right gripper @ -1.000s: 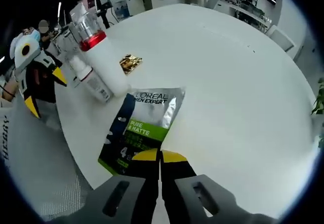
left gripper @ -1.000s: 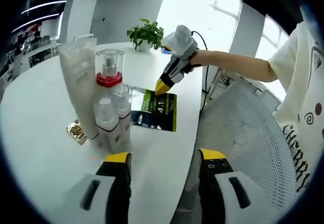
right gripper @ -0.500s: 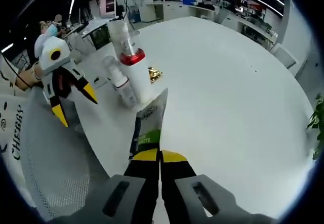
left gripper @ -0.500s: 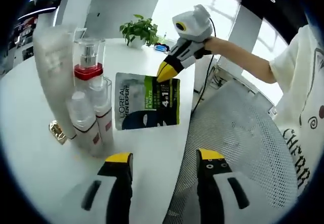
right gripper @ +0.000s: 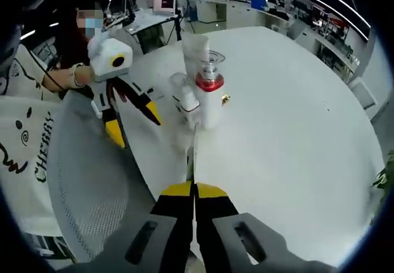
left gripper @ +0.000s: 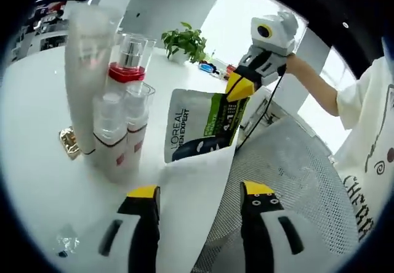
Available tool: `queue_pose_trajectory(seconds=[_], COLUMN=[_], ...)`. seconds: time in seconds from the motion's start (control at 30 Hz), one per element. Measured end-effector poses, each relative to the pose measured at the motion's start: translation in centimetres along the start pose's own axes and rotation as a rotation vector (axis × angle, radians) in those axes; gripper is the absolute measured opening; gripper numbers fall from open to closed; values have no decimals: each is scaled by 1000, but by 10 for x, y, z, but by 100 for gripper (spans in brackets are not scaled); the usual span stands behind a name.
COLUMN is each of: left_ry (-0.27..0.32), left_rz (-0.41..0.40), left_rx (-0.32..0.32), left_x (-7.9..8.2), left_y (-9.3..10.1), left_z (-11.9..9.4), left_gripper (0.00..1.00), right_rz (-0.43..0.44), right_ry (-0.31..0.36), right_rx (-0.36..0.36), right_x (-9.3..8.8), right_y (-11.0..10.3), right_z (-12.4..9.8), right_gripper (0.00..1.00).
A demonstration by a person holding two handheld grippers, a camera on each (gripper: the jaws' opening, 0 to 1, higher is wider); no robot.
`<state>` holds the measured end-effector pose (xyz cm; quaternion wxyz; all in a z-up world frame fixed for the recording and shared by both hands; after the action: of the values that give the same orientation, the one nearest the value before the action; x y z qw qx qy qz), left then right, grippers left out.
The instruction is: Arrange the skincare products in the storage area until every visible bottle or jar stands upright without overlapping.
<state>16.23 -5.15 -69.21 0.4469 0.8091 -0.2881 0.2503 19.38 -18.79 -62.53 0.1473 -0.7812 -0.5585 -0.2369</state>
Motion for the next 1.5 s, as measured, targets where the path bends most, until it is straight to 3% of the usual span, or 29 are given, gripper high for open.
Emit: queue_pose_trajectory(seconds=[0.17,0.5,0.63,0.7,0.87,0.93,0.97,1.07,1.17,1.3,1.37,1.5], left_ry=[-4,41,77,83,181,232,228,252,249,334,392,469], left_rz=[-27,-122,-187,-183,-214,-255,-269,-221,-244,-246,-273,-282], left_rx=[3,-28,-78,-115,-206,-272,-314,-294,-314,-407,-412,-454], left_x=[-6,-10,-10,-10,2,10,10,10,10,21,29,39], left_y=[-5,-22,-19,-17,-8,-3,1,0,4,16,14,15], left_z=[-3,-12,-13,-14,-18,-22,-24,-24,-23,-26,-30,-46], left_gripper=[45,42,41,40,39,37,36,31,28,27,26,14], right_rz=[-50,-184,-226,-243,-287,-312,-320,-338,-354,-375,-382,-385], right_ry=[18,47,74,82,108,120,124,146,161,177,188,197], right_rx=[40,82,93,93,101,89,92,93,101,114,111,114], right_x=[17,60,80,89,108,117,122,133,142,153,158,162], right_y=[-11,-30,-33,-33,-36,-36,-38,-40,-44,-48,-49,-48], right_z=[-2,-10,-16,-19,-27,-30,-31,-33,-32,-30,-29,-28], right_gripper=[1,1,1,1,1,1,1,1,1,1,1,1])
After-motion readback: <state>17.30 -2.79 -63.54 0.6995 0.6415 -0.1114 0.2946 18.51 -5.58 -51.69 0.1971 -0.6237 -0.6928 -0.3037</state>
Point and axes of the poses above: the point that each gripper's makers call its tool centre point, and the gripper's own axes: z roughly forward along the fingers, y roughly to its right, x roughly out of its top, the point moved 2 cm from there along -z, roughly backward along the fingers, and after that the axes turned 10 degrees about -z, right-handed, at the moved point
